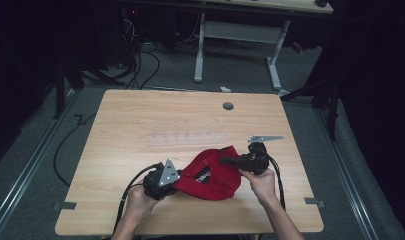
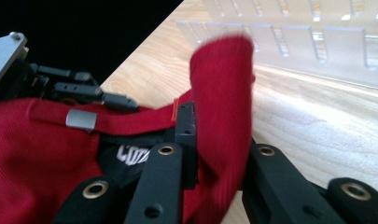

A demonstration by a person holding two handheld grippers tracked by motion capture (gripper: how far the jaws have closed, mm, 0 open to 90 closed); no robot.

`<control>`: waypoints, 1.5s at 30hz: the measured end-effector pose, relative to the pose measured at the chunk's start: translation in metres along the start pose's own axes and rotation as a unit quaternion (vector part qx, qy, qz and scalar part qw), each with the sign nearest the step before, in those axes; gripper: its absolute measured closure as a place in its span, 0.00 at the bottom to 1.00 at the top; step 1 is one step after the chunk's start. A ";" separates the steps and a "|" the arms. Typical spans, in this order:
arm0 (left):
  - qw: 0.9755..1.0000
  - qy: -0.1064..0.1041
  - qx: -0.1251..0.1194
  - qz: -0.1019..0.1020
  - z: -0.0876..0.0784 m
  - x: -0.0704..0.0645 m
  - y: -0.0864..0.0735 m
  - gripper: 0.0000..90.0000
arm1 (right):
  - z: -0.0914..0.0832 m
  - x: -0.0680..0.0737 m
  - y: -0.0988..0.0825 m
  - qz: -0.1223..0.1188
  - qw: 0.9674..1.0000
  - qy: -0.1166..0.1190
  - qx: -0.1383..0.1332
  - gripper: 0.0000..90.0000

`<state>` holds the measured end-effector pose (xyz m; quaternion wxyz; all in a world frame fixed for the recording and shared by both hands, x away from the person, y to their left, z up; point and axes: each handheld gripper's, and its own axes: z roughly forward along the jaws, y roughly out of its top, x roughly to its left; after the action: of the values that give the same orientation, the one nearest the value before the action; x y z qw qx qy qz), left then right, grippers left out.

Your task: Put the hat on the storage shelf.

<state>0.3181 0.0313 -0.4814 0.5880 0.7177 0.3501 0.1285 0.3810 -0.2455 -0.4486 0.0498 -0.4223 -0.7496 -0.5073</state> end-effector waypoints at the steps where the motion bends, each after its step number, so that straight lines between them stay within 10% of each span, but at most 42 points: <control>1: 1.000 -0.005 0.004 0.007 0.000 -0.003 0.001 0.82 | 0.000 -0.001 0.000 0.002 1.000 -0.001 -0.003 0.89; 15: 0.999 -0.020 0.020 0.031 -0.002 -0.011 0.001 0.95 | -0.013 -0.009 0.003 0.018 0.998 -0.020 -0.060 0.69; 30: 1.000 -0.009 0.008 0.024 -0.010 -0.008 0.004 0.95 | -0.048 -0.017 0.005 0.040 0.985 -0.051 -0.157 0.48; 45: 0.998 0.005 -0.039 -0.053 -0.019 0.018 0.017 0.95 | -0.017 -0.044 -0.036 -0.007 0.980 -0.193 -0.053 0.46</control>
<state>0.3254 0.0562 -0.4643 0.6195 0.6742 0.3856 0.1141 0.3783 -0.2901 -0.4887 -0.1218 -0.5088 -0.7199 -0.4561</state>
